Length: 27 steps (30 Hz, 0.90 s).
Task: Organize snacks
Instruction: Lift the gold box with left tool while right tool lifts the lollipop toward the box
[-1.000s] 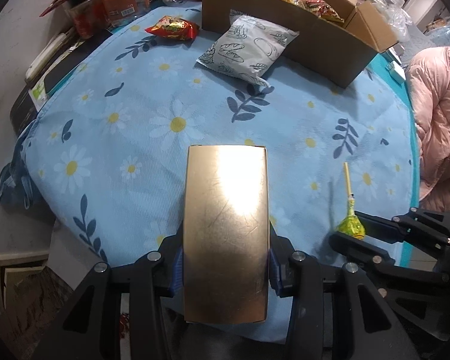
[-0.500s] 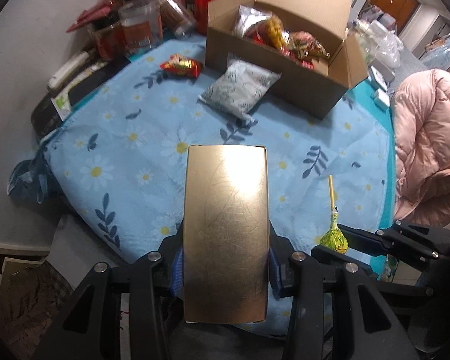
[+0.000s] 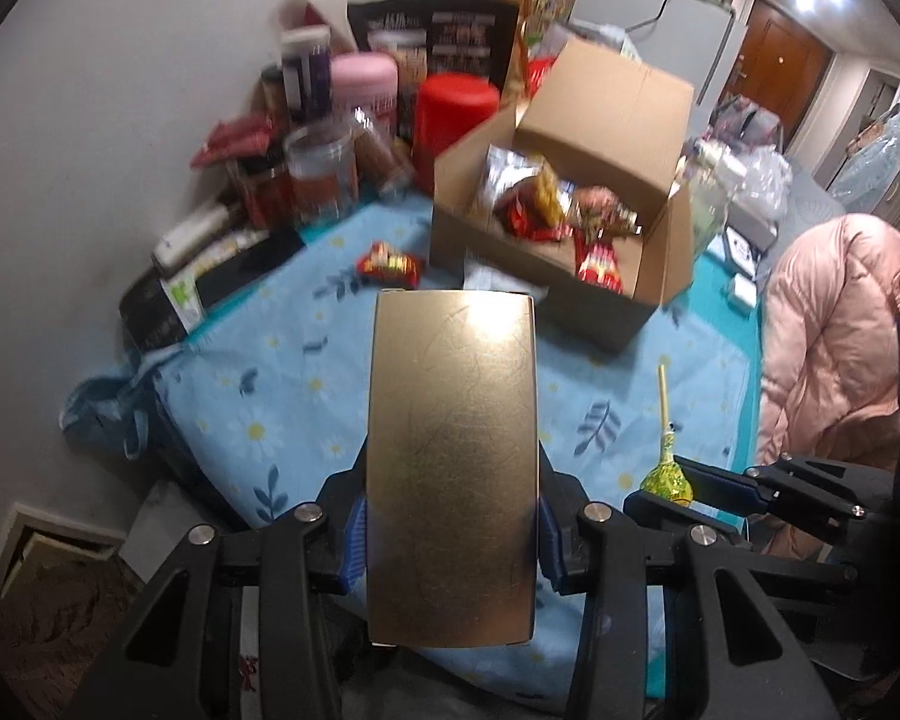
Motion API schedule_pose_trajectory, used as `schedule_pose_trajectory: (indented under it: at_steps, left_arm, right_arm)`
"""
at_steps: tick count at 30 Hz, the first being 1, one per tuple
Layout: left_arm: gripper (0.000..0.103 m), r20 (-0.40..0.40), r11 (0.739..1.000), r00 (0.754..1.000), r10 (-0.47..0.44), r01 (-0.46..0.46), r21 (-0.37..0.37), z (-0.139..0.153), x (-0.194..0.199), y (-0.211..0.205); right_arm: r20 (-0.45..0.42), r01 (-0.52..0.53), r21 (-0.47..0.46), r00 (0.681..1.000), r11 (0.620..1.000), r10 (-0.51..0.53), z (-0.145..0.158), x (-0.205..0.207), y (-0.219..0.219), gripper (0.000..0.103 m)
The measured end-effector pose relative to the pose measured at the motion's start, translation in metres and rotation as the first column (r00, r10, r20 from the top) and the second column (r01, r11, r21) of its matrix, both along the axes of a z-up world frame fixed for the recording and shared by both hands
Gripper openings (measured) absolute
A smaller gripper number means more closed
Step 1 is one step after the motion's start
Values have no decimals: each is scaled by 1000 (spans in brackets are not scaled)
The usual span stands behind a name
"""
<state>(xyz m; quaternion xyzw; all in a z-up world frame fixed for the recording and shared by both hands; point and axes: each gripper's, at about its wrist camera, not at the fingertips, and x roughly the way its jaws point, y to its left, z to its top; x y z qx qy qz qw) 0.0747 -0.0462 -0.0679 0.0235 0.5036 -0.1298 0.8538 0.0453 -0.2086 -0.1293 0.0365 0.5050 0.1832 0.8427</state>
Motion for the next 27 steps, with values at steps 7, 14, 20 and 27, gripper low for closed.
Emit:
schedule_pose_trajectory:
  at_steps: [7,14,20,27]
  left_arm:
    - [43,49,999,998,-29,30,-16,29,16,-10]
    - [43,75,997,994,-75,77,-32,46,45,-24]
    - [43,76,990,989,-128,132,-47,53,82,-40]
    - [43,100,981,978,-181,187,-49,62,126,-58]
  right_arm:
    - [46,6,-2,999,1000,-6,26,17,-11,26]
    - [94,24,-8,995,1000,-24,50,42,-22,26]
    - [117,55,-10,992,998,-53,64,75,-33,26]
    - [133,100,-9,986,995,-98,72,116,-46,26]
